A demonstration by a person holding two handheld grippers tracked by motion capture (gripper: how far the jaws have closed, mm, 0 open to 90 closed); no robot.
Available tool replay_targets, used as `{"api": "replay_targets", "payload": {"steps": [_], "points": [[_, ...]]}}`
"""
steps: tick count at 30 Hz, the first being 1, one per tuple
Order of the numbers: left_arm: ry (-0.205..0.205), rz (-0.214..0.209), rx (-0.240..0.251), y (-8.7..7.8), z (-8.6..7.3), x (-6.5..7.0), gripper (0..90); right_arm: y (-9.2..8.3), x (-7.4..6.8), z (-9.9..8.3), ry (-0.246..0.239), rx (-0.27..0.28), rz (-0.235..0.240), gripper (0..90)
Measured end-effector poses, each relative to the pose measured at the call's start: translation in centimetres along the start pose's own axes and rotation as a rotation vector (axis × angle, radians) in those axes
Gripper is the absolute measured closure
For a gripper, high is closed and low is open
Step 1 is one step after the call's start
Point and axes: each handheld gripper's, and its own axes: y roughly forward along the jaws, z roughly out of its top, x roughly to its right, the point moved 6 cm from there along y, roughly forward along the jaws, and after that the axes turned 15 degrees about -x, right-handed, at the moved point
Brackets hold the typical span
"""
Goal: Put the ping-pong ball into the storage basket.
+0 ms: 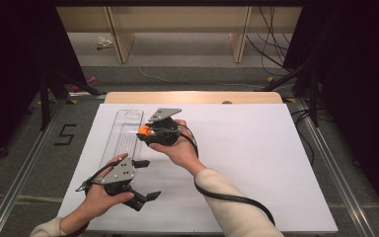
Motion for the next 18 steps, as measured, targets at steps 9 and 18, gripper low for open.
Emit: {"api": "replay_targets", "payload": {"steps": [9, 18], "points": [[0.001, 0.0, -0.002, -0.02, -0.02, -0.01, 1.0, 0.37, -0.04, 0.39, -0.001, -0.001, 0.002, 51.5], [0.002, 0.0, 0.0, -0.02, -0.01, -0.01, 1.0, 0.62, -0.15, 0.77, -0.004, -0.002, 0.007, 51.5]]}}
